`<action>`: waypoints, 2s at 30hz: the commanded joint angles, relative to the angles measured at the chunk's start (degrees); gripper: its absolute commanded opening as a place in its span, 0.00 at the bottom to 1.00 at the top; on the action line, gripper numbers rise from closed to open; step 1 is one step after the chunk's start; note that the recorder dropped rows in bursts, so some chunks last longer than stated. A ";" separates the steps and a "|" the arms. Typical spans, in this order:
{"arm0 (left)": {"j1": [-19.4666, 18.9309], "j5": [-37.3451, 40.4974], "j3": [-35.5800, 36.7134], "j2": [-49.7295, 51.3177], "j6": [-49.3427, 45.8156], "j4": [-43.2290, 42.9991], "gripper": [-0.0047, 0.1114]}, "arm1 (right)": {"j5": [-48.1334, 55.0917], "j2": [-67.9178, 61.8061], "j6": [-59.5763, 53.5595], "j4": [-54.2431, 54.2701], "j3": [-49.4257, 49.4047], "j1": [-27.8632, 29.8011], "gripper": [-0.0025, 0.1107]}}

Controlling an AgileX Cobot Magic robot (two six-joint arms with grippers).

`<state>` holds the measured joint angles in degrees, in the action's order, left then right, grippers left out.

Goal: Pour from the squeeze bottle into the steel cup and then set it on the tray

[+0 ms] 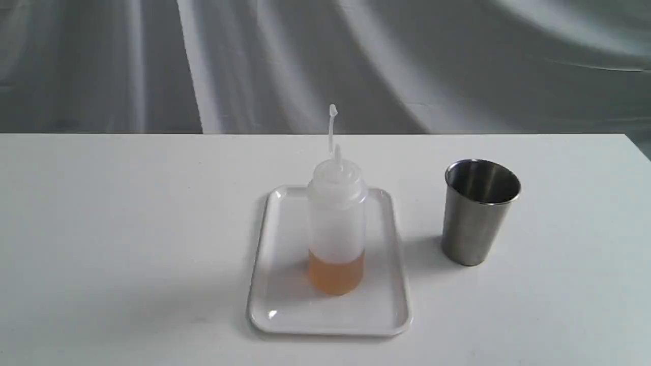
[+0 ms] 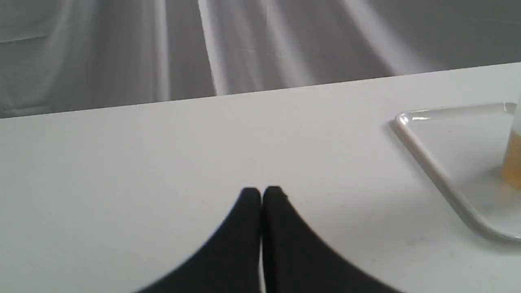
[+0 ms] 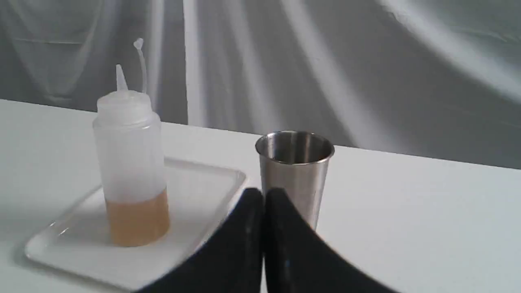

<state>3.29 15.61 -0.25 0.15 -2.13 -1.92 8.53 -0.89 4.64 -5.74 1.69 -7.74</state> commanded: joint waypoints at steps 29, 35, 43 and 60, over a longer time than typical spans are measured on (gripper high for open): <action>0.33 -0.39 0.25 -0.15 0.16 0.04 0.04 | 13.03 0.89 -0.11 -0.26 -0.64 0.50 0.02; 0.33 -0.39 0.25 -0.15 0.16 0.04 0.04 | 13.03 0.89 -0.28 -0.26 -0.64 0.50 0.02; 0.33 -0.39 0.25 -0.15 0.16 0.04 0.04 | 13.03 0.89 -0.18 -0.26 -0.64 0.50 0.02; 0.33 -0.39 0.25 -0.15 0.26 0.04 0.04 | 13.03 0.89 0.07 -0.26 -0.64 0.50 0.02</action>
<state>3.29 15.61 -0.25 0.15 -2.13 -1.92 21.50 -0.35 4.52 -5.56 1.19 -7.74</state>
